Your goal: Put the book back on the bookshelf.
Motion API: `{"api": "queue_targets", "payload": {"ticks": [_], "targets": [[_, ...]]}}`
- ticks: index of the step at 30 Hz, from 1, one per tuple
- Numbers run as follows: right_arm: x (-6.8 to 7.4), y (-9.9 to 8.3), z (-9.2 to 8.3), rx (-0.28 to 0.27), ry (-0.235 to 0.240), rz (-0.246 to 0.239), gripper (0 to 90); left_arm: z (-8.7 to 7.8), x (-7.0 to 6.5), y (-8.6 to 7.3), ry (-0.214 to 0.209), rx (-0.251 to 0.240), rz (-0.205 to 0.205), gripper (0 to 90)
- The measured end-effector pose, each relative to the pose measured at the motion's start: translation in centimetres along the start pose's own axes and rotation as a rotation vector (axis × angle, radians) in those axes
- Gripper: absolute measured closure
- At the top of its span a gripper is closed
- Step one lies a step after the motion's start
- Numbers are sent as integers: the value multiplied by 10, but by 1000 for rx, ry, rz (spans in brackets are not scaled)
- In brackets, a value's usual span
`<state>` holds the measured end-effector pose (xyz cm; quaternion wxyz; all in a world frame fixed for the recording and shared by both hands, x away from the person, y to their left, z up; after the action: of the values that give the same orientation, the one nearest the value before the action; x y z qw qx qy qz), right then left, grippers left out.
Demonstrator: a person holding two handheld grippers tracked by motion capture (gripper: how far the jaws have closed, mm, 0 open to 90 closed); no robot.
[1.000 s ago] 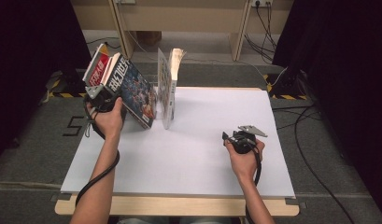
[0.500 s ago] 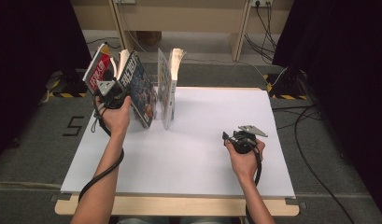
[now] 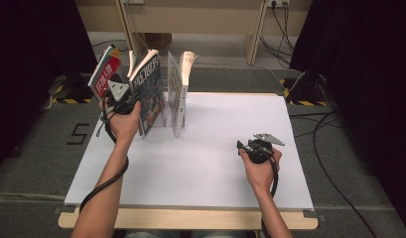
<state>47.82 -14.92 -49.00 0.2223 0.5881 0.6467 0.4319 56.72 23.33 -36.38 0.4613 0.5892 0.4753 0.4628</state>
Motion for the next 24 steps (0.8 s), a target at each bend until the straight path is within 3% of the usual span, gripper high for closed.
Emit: {"api": "queue_targets", "payload": {"ticks": [6,13,24], "targets": [[1,-1,1,6,3,-4,524,-4,7,-5,39,-19,-42,756],[1,0,-1,5,4,-4,524,-10,4,-14,77,-66,-12,742],[2,-1,0,12,8,-6,523,-12,3,-22,89,-57,-5,700]]}}
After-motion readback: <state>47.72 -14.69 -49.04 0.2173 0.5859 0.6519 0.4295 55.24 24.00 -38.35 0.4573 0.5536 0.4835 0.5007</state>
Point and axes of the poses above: each handheld gripper's, and its own axes: z roughly forward along the jaws, y roughly out of its top, x roughly to its left, the point moved 8 cm from there along z, roughly forward along the jaws, and after that the axes turned 3 degrees about z, right-handed, at the moved point
